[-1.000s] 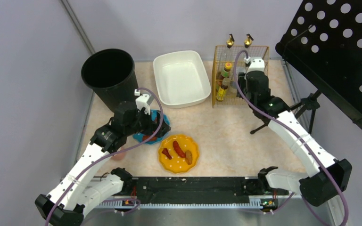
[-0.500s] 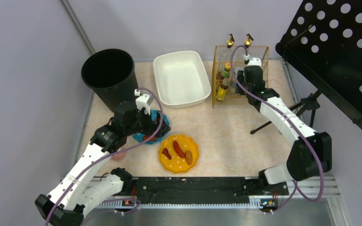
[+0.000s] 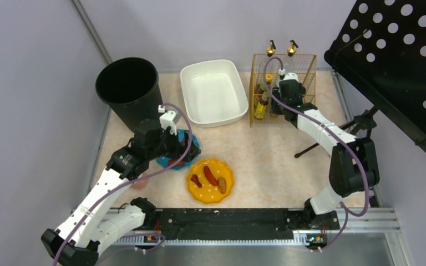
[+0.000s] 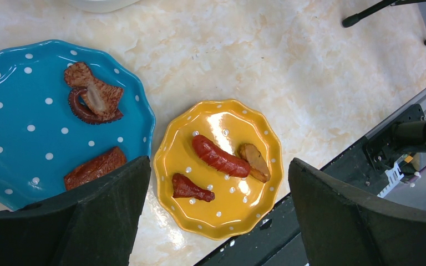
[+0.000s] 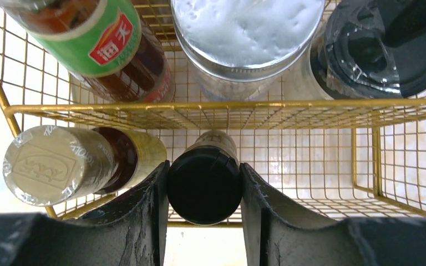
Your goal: Clear the kitchen counter
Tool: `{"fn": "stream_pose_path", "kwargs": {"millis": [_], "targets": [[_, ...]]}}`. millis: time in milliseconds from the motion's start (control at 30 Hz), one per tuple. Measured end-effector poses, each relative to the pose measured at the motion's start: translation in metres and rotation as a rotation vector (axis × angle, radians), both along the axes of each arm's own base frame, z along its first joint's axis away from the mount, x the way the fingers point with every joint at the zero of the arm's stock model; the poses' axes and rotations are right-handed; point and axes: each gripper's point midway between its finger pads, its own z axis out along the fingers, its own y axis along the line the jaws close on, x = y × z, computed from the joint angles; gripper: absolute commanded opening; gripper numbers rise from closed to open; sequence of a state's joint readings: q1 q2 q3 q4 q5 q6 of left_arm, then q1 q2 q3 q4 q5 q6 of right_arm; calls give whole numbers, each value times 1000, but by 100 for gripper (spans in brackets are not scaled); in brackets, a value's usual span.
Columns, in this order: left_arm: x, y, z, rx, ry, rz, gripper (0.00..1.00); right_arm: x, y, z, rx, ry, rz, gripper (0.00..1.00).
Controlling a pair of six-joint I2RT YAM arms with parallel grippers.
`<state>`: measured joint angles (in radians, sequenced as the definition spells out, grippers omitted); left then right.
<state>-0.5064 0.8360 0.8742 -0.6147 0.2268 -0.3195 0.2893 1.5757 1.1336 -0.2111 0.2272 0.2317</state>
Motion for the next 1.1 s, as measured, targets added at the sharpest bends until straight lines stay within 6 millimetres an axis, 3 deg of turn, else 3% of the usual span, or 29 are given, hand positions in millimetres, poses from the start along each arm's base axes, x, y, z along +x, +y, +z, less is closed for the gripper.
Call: {"fn": "stream_pose_path", "kwargs": {"millis": [333,633,767,967,1100], "targets": [[0,0,0,0,0,0,99,6,-1,0,15,-15,-13,62],[0,0,0,0,0,1,99,-2,2,6,39,-6,2,73],[1,1,0,2,-1,4,98,-10,5,38,73,-65,23,73],[2,2,-1,9,-2,13,98,-34,12,112,140,-237,77,73],[2,5,-3,21,3,24,98,-60,37,135,155,-281,165,73]]}}
